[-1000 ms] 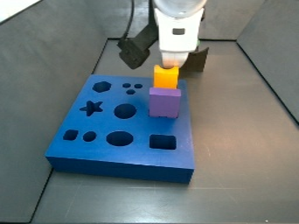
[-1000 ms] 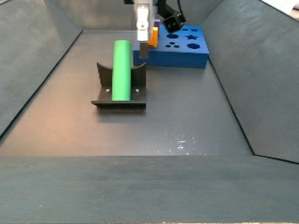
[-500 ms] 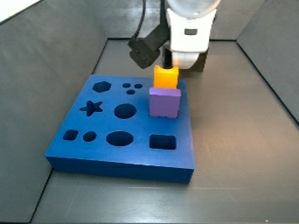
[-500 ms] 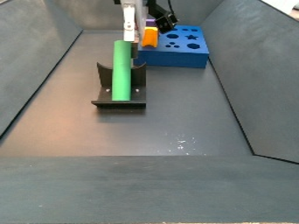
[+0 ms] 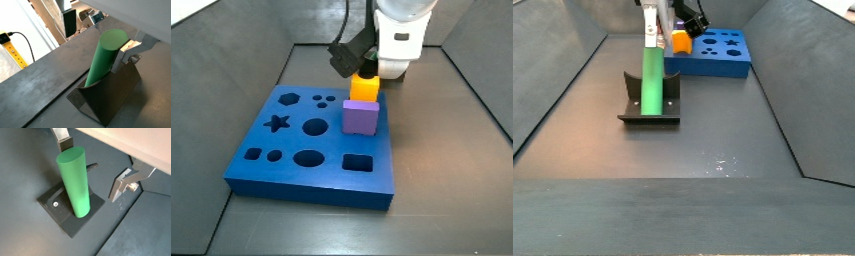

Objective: Pick up the oval object. Move up. Place the oval object on the fixture. Regrasp the oval object. Move to above the board. Insert the oval object.
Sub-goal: Regrasp the oval object, then move to above the board.

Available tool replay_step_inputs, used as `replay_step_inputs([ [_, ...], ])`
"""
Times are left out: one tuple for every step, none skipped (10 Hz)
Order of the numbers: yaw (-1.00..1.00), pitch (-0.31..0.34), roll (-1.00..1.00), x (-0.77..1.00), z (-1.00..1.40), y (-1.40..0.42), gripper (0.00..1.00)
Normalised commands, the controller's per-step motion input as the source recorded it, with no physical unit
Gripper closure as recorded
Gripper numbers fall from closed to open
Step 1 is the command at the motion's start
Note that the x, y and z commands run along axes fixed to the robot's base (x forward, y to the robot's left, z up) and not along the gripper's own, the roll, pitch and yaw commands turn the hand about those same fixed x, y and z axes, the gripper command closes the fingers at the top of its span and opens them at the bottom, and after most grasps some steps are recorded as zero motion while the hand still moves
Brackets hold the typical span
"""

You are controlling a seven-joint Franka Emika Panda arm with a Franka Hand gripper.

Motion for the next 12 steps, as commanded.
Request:
replay_step_inputs([
  [0.11,0.141,0.10,0.18,-0.03,-0.02,0.00],
  [0.00,0.000,0.00,0.00,0.00,0.00,1.00],
  [0.10,-0.129,0.13,-0.08,1.00,0.07,1.00],
  [0.09,-0.130,0.12,-0.08,1.00,0.07,1.00],
  [0.05,-0.129,0.08,-0.08,1.00,0.07,1.00],
  [0.00,-0.115,0.02,-0.08,1.00,0.06,1.00],
  [-0.04,-0.088,0.00,-0.08,1.00,0.06,1.00],
  [-0.08,-0.046,-0.02,-0.08,1.00,0.06,1.00],
  [-0.10,-0.023,-0.03,-0.08,1.00,0.06,1.00],
  [-0.11,0.034,-0.05,-0.08,1.00,0.05,1.00],
  [-0.10,0.054,-0.06,-0.08,1.00,0.05,1.00],
  [-0.08,0.100,-0.07,-0.08,1.00,0.05,1.00],
])
